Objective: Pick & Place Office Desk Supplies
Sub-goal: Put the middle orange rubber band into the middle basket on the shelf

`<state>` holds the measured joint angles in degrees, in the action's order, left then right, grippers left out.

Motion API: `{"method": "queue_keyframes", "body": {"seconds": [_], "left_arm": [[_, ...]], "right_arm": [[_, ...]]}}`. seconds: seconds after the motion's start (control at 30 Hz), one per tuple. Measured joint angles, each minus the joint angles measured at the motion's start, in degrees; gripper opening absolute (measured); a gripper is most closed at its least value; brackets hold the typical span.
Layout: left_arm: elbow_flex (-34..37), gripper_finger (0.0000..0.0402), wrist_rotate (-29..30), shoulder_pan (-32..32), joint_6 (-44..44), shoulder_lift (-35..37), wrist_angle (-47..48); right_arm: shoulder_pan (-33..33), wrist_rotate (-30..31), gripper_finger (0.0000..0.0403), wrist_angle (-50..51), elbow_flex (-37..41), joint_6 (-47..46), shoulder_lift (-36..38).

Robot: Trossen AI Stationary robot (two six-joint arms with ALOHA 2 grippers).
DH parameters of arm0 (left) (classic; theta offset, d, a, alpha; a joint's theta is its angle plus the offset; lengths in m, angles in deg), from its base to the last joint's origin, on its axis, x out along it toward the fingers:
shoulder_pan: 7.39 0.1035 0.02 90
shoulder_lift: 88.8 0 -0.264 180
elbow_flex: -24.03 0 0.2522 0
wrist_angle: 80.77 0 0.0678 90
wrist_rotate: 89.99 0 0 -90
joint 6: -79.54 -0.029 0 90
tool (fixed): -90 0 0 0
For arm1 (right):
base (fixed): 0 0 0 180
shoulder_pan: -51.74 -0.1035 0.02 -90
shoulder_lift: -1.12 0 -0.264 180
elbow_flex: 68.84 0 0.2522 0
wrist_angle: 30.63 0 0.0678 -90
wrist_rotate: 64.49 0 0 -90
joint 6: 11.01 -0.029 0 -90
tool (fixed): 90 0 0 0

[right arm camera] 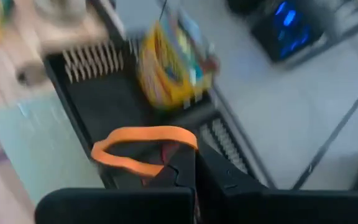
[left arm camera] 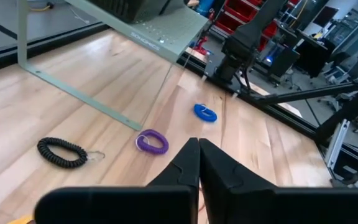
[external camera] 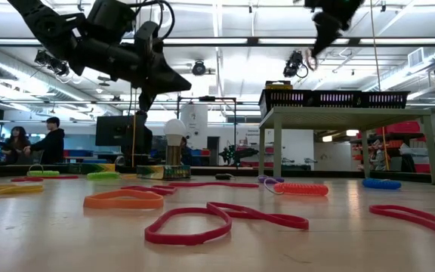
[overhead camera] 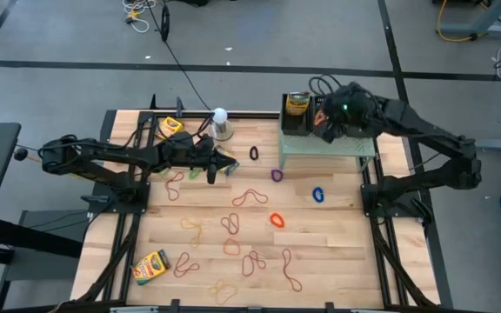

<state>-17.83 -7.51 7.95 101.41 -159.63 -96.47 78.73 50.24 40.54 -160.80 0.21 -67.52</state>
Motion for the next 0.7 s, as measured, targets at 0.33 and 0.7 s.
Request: {"method": "queue_keyframes", "body": {"seconds": [0.33, 0.7], "left_arm": [[0.0, 0.0022, 1.5, 0.1, 2.0, 0.0, -0.2], [0.0, 0.0023, 1.5, 0.2, 4.3, 0.0, -0.3]], "right_arm": [[13.7, -6.6, 0.0019, 0.7, 5.4, 7.4, -7.7], [14.1, -3.5, 0.0140, -3.4, 4.8, 4.3, -8.9]]}}
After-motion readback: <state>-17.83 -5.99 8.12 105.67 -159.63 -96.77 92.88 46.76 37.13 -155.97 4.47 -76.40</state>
